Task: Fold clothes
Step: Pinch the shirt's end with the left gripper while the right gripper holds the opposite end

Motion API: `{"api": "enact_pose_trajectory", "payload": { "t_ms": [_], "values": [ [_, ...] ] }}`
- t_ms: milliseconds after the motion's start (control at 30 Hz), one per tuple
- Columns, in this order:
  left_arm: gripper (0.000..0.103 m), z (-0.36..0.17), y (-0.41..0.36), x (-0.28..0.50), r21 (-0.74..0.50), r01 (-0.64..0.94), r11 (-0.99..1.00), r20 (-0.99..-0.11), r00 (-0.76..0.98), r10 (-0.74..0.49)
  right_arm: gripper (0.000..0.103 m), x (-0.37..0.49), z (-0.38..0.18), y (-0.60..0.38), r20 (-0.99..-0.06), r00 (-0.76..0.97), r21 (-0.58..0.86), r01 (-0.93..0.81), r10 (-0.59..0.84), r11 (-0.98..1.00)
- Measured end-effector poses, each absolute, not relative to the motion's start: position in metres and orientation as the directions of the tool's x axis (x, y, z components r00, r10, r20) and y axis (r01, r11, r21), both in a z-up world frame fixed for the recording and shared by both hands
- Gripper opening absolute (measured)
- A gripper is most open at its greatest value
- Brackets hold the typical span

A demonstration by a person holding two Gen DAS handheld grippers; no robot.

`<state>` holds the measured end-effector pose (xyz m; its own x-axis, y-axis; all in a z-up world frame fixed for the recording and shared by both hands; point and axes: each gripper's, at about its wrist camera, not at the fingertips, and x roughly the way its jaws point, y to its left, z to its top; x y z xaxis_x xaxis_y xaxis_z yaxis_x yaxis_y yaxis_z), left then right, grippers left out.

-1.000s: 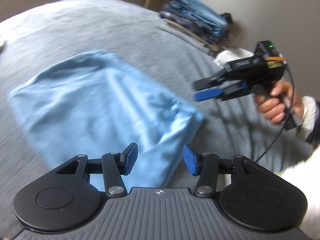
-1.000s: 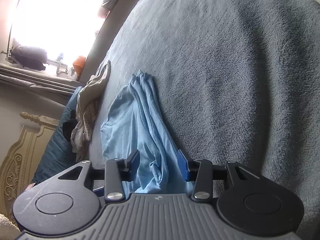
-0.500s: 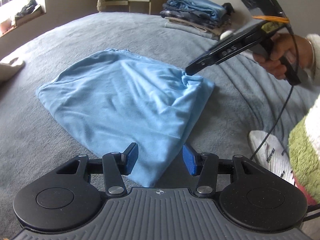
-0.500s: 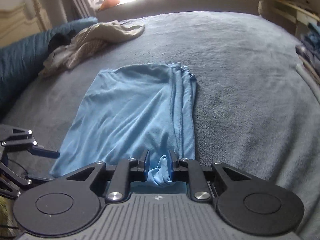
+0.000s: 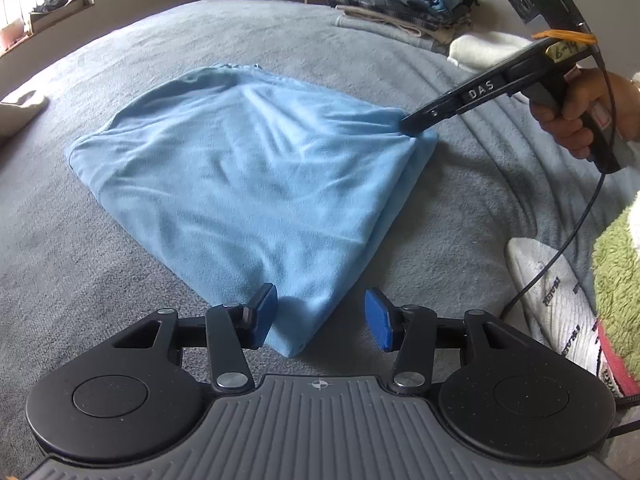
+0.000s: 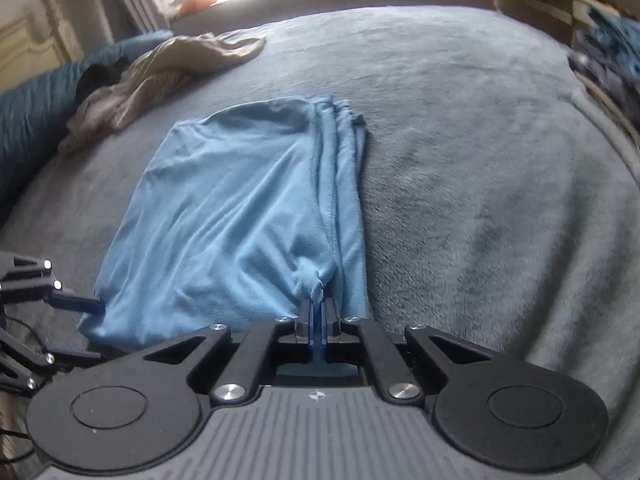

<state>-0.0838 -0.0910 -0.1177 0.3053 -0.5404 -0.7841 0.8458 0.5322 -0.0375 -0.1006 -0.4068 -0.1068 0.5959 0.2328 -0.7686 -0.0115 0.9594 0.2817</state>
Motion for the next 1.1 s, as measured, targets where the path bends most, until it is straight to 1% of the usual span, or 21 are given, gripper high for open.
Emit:
{"api": "enact_pose_trajectory", "payload": {
  "t_ms": [100,200,267,367,400,433,500,633,800,967,1000,1067,1100],
  "values": [
    [0.049,-0.119,-0.091,-0.084,-0.032,0.845,0.533,-0.789,0.306,-0.533,0.003,-0.104,-0.117,-0.432,-0.735,0.61,0.442,0.099,0.296,0.892],
    [0.048,-0.12,-0.092,-0.084,-0.026,0.845,0.534,-0.794,0.307,-0.525,0.006,-0.107,-0.124,-0.459,-0.663,0.641,0.634,0.208,0.386,0.745],
    [0.049,-0.12,-0.091,-0.084,-0.023,0.843,0.537,-0.795,0.311,-0.521,0.006,-0.11,-0.127,-0.472,-0.624,0.665,0.707,0.257,0.41,0.658],
    [0.048,-0.12,-0.09,-0.083,-0.021,0.836,0.548,-0.794,0.319,-0.518,0.01,-0.114,-0.131,-0.482,-0.612,0.661,0.748,0.305,0.434,0.589],
    [0.048,-0.12,-0.09,-0.082,-0.02,0.834,0.552,-0.794,0.322,-0.516,0.016,-0.114,-0.132,-0.481,-0.614,0.655,0.752,0.316,0.44,0.579],
    [0.048,-0.12,-0.09,-0.082,-0.021,0.831,0.555,-0.793,0.325,-0.515,0.025,-0.114,-0.134,-0.479,-0.619,0.647,0.752,0.325,0.445,0.573],
    [0.049,-0.12,-0.09,-0.08,-0.028,0.825,0.564,-0.794,0.325,-0.514,0.036,-0.113,-0.138,-0.475,-0.628,0.631,0.753,0.343,0.456,0.561],
    [0.048,-0.119,-0.088,-0.079,-0.024,0.818,0.575,-0.792,0.336,-0.51,0.039,-0.105,-0.145,-0.463,-0.659,0.587,0.734,0.365,0.471,0.573],
    [0.048,-0.118,-0.087,-0.081,-0.011,0.816,0.578,-0.788,0.348,-0.507,0.039,-0.091,-0.153,-0.453,-0.689,0.554,0.711,0.389,0.468,0.586],
    [0.048,-0.121,-0.087,-0.08,-0.011,0.818,0.575,-0.791,0.345,-0.506,0.038,-0.083,-0.151,-0.449,-0.684,0.57,0.711,0.377,0.457,0.594],
    [0.048,-0.122,-0.087,-0.08,-0.01,0.818,0.575,-0.791,0.345,-0.505,0.035,-0.082,-0.15,-0.447,-0.684,0.573,0.707,0.368,0.451,0.604],
    [0.048,-0.123,-0.087,-0.081,-0.008,0.818,0.575,-0.793,0.345,-0.502,0.021,-0.08,-0.149,-0.444,-0.69,0.577,0.693,0.351,0.438,0.63],
    [0.048,-0.123,-0.087,-0.081,-0.006,0.818,0.575,-0.793,0.346,-0.501,0.008,-0.08,-0.147,-0.442,-0.694,0.578,0.683,0.341,0.429,0.645]
  ]
}}
